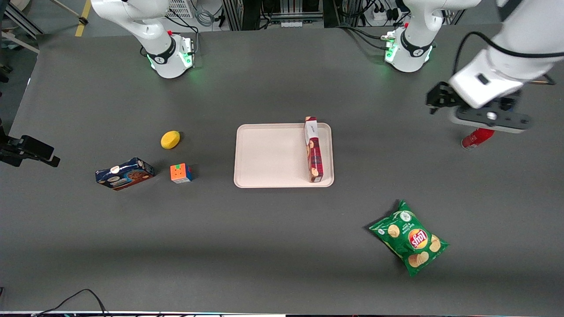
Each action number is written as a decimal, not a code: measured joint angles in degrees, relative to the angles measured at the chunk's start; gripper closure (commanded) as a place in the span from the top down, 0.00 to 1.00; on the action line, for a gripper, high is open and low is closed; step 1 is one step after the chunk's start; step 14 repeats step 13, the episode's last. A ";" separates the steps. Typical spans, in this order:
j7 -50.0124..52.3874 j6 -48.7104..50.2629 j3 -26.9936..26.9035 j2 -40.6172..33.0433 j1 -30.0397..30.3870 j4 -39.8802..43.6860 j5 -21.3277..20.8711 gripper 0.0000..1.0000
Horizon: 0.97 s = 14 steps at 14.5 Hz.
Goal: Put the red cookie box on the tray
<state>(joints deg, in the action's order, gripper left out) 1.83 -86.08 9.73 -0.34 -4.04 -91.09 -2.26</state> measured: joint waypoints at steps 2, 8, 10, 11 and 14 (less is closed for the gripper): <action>-0.10 -4.66 -3.67 -2.41 -0.02 -5.95 0.39 1.00; -0.20 -9.88 -9.39 -5.53 -0.04 -13.24 0.76 1.00; -0.20 -10.67 -9.41 -5.17 -0.05 -12.50 0.76 1.00; -0.20 -10.71 -9.50 -4.63 -0.06 -11.53 0.75 1.00; -0.20 -10.68 -10.04 -3.29 -0.06 -9.47 0.71 1.00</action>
